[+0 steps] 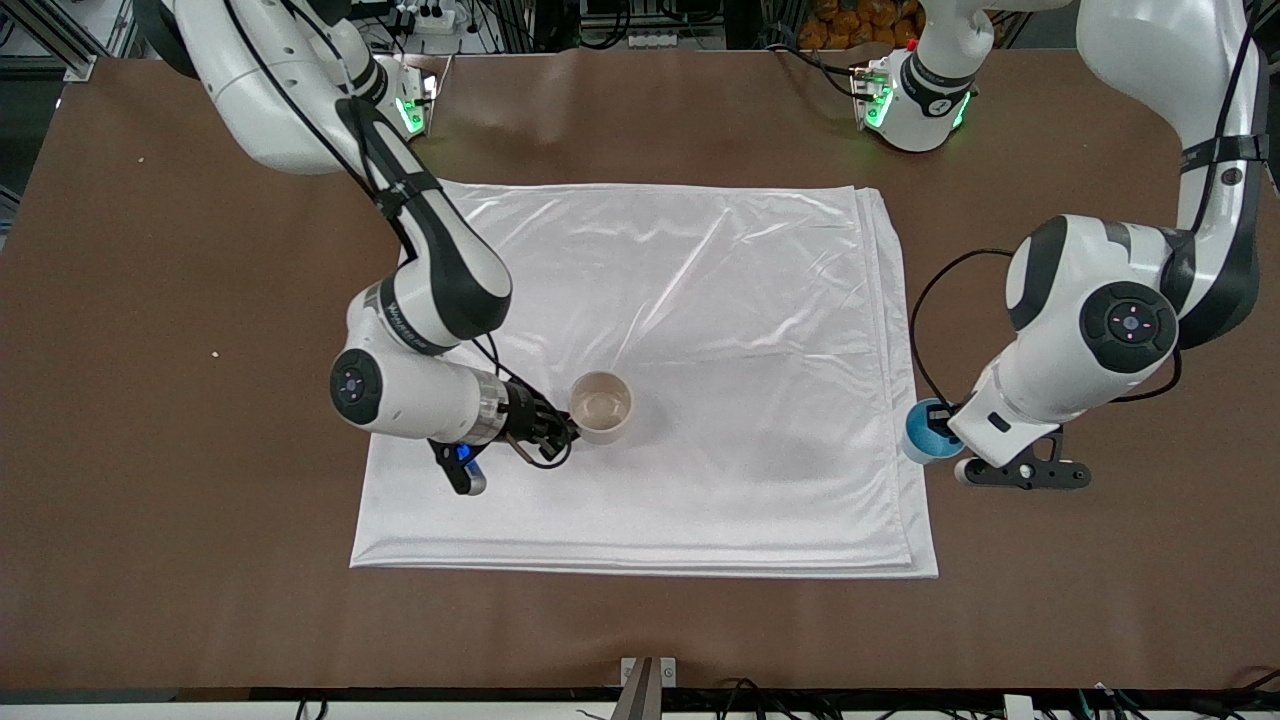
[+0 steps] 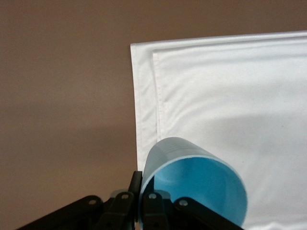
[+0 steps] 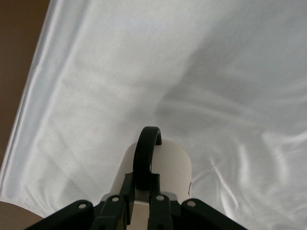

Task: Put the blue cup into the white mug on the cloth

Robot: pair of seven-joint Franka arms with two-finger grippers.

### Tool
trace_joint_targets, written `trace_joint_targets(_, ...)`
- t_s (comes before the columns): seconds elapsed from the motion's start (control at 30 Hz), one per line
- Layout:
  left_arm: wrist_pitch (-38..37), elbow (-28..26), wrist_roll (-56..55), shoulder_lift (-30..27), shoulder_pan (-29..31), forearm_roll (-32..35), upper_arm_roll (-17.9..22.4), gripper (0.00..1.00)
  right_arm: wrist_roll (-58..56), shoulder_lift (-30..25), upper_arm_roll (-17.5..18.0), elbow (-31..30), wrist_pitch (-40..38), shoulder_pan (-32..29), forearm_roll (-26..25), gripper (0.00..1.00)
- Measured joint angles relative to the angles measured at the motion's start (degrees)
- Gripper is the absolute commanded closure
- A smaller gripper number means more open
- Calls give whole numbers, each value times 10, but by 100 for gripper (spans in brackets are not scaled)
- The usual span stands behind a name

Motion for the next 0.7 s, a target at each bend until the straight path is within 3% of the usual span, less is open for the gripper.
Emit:
trace_joint_targets(0.27,-26,9,-26,0,-32,0,0,100,40,23,0,-1,67,43,27,100)
trace_joint_targets(0.6,-41,13,-51,-5,-42,0,-9,100,42,41,-2,-3,88,47,38,100)
trace_joint_targets(0.7,-42,13,-76,-6,-47,0,-20,100,42,45,-2,-4,96,48,39,78)
